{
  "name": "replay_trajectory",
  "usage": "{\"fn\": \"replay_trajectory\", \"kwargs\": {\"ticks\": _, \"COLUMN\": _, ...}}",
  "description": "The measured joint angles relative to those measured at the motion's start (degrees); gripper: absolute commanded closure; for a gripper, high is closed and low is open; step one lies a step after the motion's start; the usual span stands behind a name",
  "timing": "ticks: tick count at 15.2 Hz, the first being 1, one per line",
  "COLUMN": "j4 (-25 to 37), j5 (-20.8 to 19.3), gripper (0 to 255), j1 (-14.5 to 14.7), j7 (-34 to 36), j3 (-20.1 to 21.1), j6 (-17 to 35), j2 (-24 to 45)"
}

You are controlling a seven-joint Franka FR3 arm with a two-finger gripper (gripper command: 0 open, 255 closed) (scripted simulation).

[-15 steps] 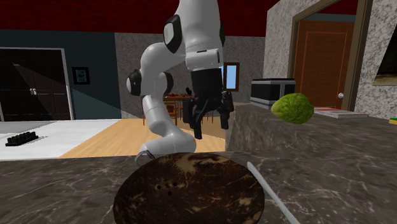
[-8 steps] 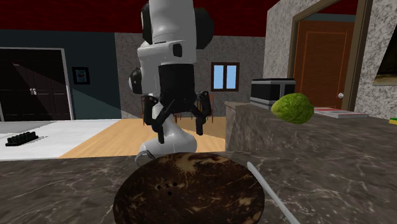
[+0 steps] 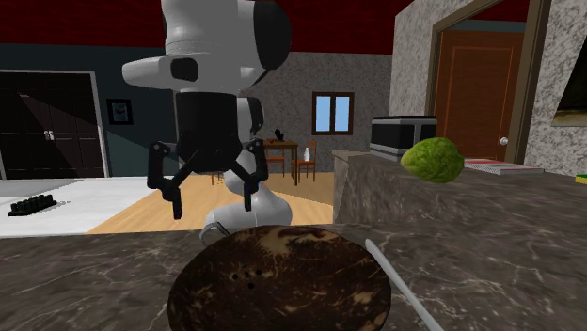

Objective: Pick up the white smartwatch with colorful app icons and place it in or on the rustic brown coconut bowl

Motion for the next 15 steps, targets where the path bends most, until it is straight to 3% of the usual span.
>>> {"fn": "replay_trajectory", "kwargs": {"ticks": 6, "j4": -5.4, "j5": -0.6, "gripper": 0, "j1": -0.4, "j7": 0.3, "j3": -0.4, "j6": 3.8, "j2": -1.5}}
{"fn": "replay_trajectory", "kwargs": {"ticks": 12, "j4": -5.9, "j5": -0.7, "gripper": 0, "j1": -0.5, "j7": 0.3, "j3": -0.5, "j6": 4.3, "j2": -1.6}}
{"fn": "replay_trajectory", "kwargs": {"ticks": 13, "j4": -5.9, "j5": -0.7, "gripper": 255, "j1": -0.5, "j7": 0.3, "j3": -0.5, "j6": 4.3, "j2": -1.6}}
{"fn": "replay_trajectory", "kwargs": {"ticks": 15, "j4": -5.9, "j5": -0.7, "gripper": 255, "j1": -0.5, "j7": 0.3, "j3": -0.5, "j6": 4.3, "j2": -1.6}}
